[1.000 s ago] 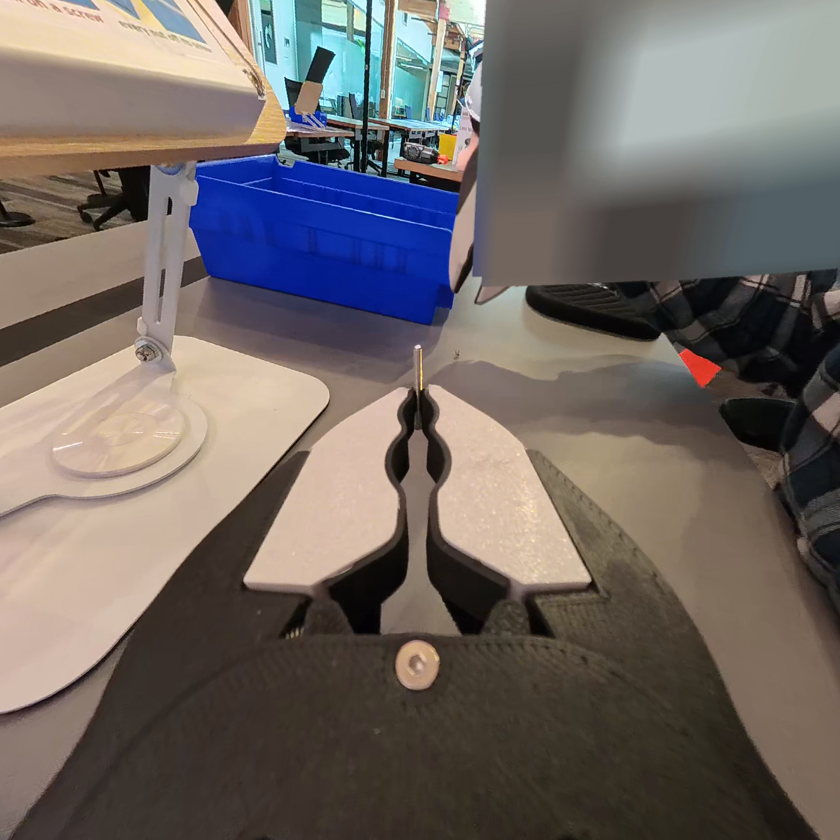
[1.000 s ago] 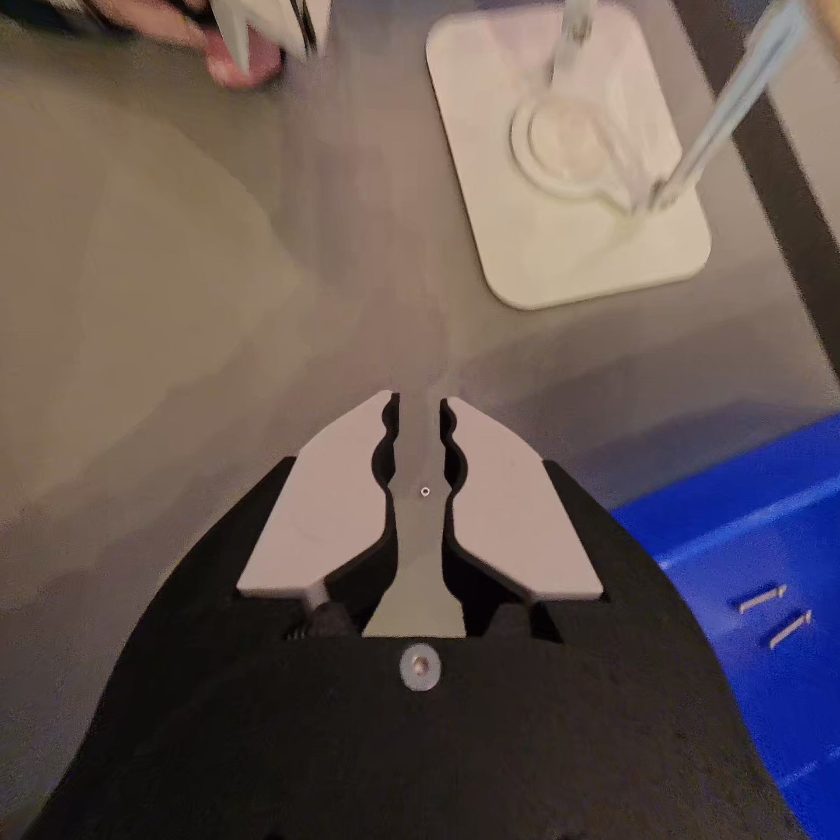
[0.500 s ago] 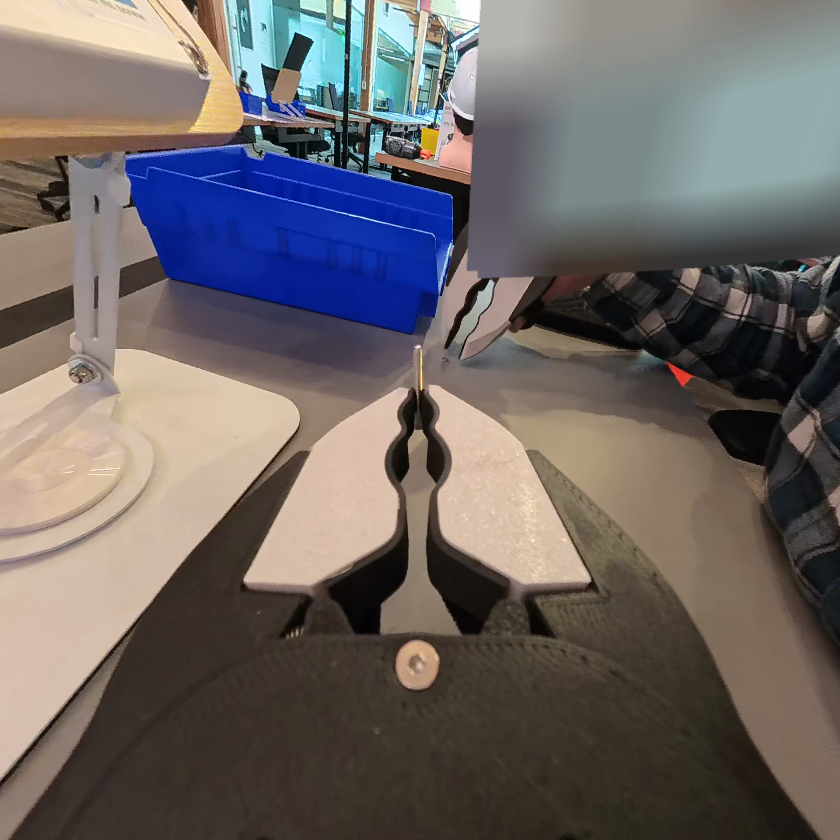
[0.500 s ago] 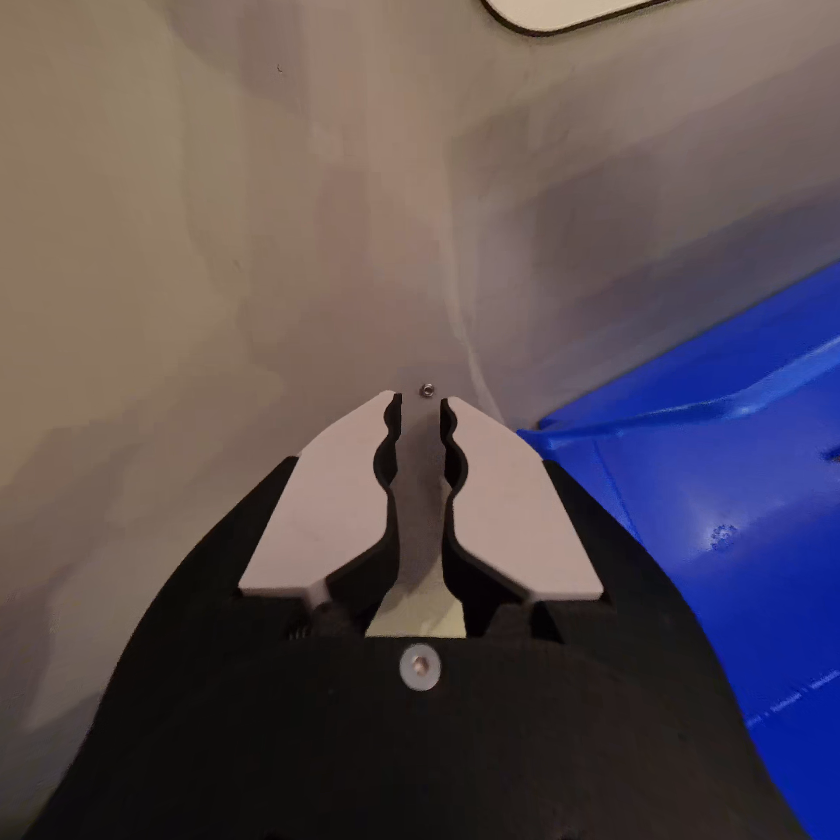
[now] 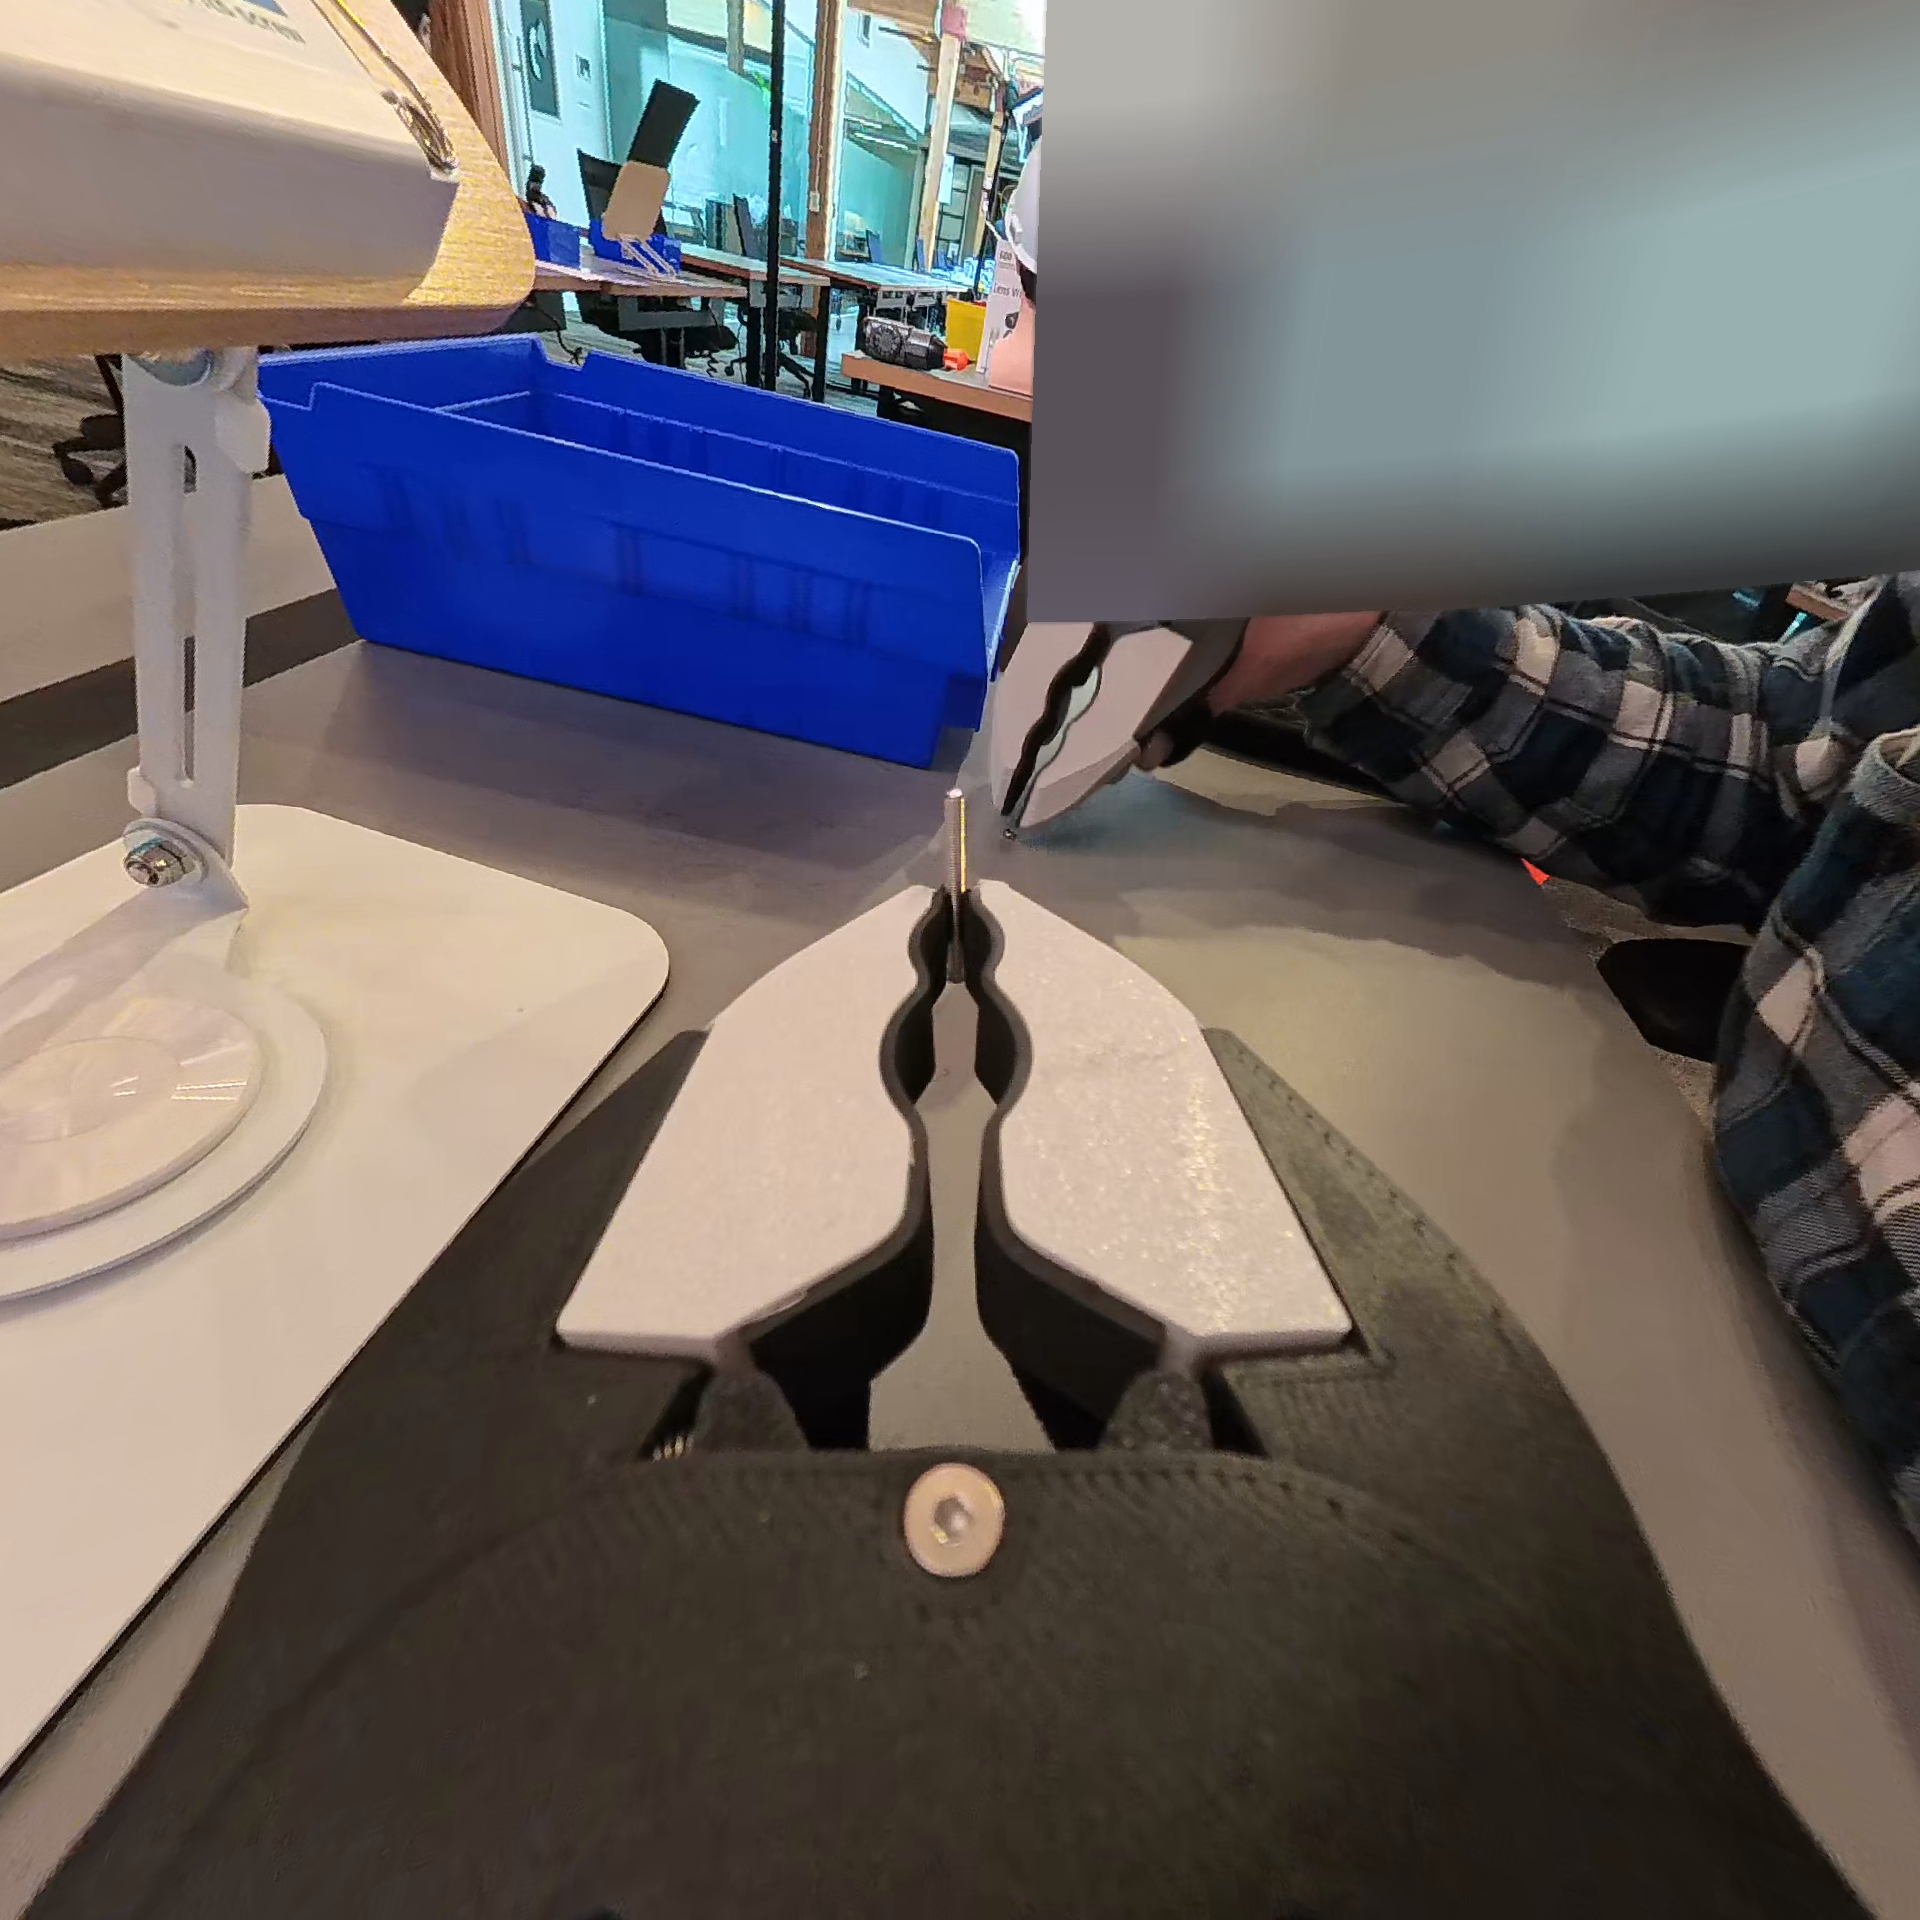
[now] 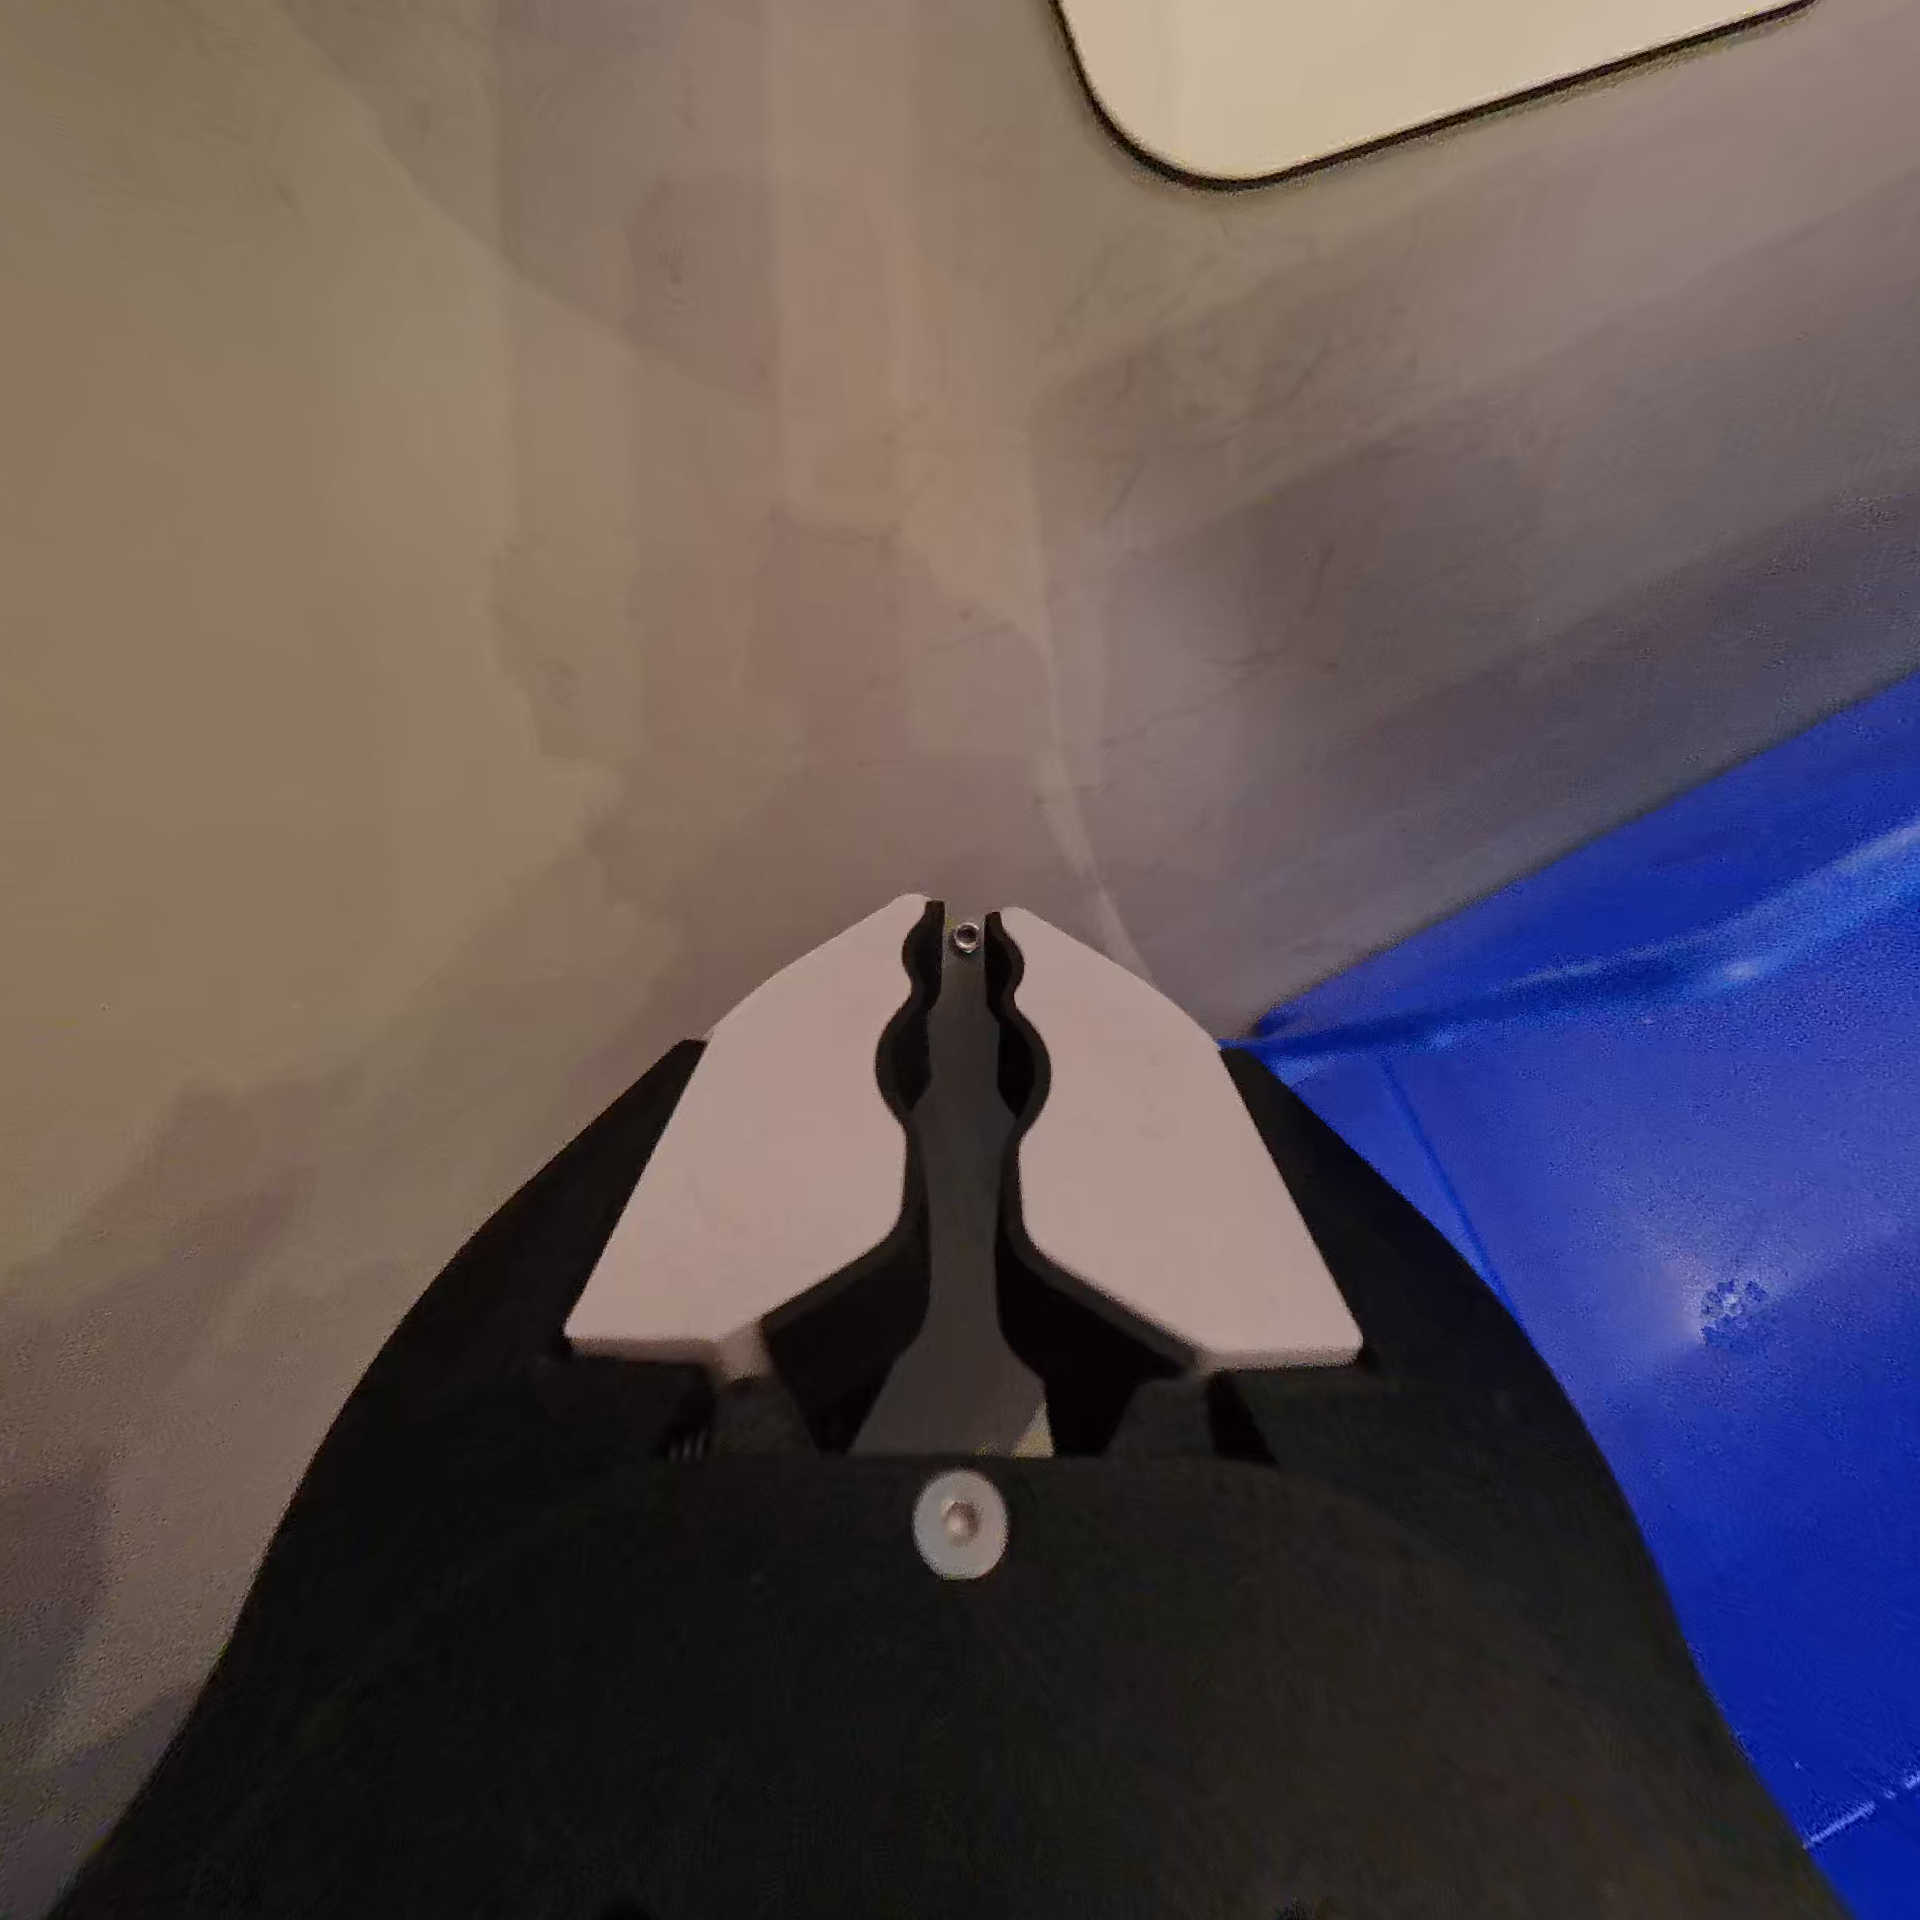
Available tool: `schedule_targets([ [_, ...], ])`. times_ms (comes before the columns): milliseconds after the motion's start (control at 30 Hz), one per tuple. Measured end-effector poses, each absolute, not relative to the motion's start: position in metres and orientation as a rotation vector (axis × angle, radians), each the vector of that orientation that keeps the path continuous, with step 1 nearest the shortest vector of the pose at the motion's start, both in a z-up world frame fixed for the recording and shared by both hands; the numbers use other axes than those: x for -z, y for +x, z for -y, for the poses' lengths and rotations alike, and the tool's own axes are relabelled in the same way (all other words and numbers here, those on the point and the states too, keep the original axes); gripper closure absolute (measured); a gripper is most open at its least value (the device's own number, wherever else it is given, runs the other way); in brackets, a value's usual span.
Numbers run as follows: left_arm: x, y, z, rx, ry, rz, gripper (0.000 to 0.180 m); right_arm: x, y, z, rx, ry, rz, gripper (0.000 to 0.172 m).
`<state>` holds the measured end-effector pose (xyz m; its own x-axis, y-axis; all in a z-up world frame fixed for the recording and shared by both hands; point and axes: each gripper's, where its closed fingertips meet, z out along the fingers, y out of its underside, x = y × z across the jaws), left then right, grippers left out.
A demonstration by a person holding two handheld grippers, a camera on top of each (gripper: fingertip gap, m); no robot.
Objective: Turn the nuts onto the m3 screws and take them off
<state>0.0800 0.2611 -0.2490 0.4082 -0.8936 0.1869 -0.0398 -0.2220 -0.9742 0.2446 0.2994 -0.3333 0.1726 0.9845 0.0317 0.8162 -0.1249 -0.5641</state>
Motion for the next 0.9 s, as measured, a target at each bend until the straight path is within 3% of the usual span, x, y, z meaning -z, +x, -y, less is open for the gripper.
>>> schedule_targets([
  [167, 0.2488, 0.0800, -0.2609, 0.999, -1.591, -0.847, 0.179, 0.3335, 0.2472, -0.3067, -0.432, -2.015, 1.668, 0.171],
  [900, 0.2487, 0.0796, -0.2609, 1.002, -1.591, -0.845, 0.179, 0.3390, 0.2448, -0.2981, -0.512, -2.021, 1.698, 0.172],
])
